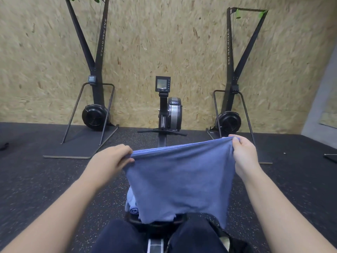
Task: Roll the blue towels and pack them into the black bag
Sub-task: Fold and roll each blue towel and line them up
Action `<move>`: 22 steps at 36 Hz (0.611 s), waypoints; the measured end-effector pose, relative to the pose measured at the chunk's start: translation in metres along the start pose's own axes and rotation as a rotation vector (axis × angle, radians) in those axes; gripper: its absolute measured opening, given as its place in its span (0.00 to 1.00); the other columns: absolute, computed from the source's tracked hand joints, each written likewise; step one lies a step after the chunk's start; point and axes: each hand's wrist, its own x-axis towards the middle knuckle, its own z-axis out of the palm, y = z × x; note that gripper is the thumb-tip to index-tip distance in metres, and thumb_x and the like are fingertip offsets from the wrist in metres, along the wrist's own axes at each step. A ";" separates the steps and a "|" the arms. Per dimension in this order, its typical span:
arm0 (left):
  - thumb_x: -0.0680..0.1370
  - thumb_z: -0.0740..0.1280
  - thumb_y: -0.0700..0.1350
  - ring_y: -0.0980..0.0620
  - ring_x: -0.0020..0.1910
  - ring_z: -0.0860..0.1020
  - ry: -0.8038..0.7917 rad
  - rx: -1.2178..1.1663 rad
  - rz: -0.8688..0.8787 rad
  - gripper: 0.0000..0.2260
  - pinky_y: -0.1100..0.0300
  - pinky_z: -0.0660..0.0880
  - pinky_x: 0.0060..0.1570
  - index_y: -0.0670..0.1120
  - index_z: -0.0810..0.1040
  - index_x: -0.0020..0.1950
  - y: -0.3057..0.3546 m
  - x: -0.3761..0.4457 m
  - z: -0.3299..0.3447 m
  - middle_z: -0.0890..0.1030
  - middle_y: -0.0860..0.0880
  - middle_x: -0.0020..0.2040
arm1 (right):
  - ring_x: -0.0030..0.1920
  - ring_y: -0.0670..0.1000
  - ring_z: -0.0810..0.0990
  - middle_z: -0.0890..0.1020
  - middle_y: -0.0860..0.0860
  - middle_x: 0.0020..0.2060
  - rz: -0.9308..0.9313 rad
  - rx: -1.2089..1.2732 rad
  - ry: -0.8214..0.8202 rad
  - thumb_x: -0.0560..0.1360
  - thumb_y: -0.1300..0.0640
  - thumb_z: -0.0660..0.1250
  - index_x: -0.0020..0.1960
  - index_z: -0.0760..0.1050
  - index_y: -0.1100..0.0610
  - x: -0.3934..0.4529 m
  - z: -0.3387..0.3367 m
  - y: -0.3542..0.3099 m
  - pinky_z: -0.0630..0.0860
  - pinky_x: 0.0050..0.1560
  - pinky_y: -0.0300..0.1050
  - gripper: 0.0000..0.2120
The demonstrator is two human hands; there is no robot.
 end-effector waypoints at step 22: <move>0.79 0.65 0.44 0.48 0.44 0.67 0.231 -0.012 -0.292 0.05 0.51 0.69 0.37 0.44 0.72 0.45 0.017 0.019 -0.012 0.72 0.51 0.40 | 0.49 0.50 0.77 0.81 0.49 0.46 -0.280 -0.368 0.043 0.80 0.60 0.57 0.51 0.79 0.55 -0.004 -0.002 0.009 0.68 0.47 0.43 0.11</move>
